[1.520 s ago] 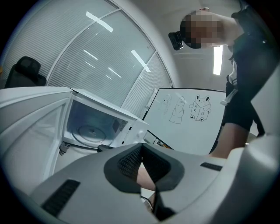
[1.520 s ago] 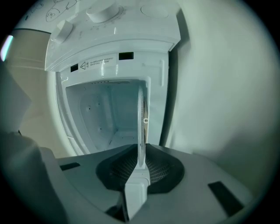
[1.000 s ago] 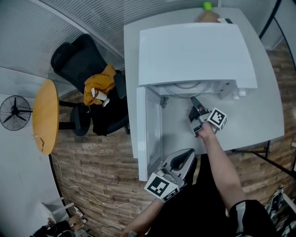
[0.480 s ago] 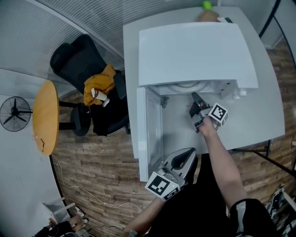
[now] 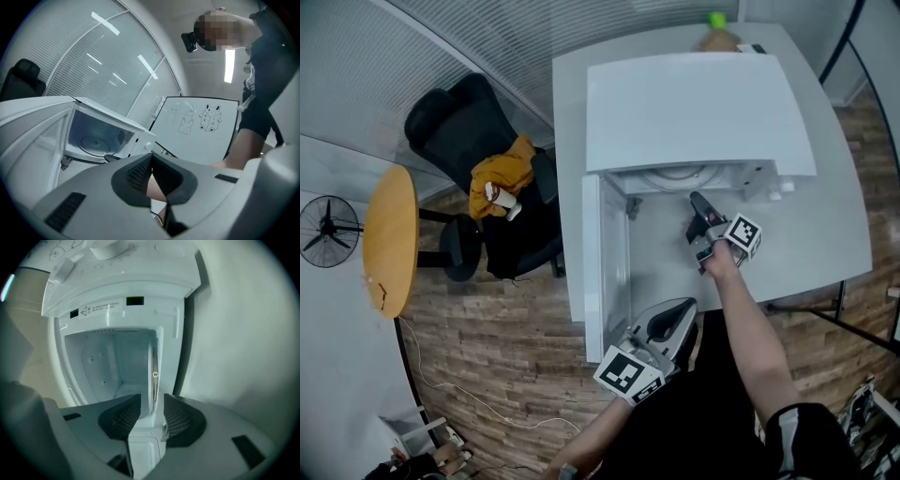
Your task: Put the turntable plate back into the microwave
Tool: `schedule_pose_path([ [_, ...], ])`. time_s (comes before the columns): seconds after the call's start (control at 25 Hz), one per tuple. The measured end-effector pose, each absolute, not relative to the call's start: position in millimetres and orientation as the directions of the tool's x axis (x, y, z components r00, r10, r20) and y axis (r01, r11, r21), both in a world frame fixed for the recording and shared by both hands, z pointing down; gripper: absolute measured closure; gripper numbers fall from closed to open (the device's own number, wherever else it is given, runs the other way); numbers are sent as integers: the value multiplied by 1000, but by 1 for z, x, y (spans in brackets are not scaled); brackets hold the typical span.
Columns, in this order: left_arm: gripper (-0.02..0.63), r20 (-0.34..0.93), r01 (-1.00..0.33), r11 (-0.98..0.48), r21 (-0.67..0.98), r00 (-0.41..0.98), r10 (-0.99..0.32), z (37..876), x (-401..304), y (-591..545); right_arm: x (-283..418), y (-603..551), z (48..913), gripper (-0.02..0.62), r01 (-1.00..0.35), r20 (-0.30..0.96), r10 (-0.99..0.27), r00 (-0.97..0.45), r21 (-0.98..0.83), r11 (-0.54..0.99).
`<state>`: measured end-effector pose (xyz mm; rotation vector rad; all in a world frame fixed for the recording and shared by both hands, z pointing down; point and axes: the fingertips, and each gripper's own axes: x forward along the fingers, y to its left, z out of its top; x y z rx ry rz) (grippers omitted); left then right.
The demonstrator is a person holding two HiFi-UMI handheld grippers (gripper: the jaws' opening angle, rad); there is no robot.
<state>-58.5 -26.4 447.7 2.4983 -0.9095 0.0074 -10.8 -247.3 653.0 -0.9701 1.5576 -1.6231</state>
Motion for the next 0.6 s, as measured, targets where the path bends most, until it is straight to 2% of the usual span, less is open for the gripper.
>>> schedule_pose_path([
  [0.2, 609, 146, -592, -684, 427, 791, -594, 445, -63, -24, -8, -230, 639, 468, -90, 57, -861, -506, -996, -13],
  [0.6, 609, 131, -590, -701, 402, 794, -593, 442, -50, -15, 6, -176, 586, 542, -225, 18, -820, -571, -965, 135],
])
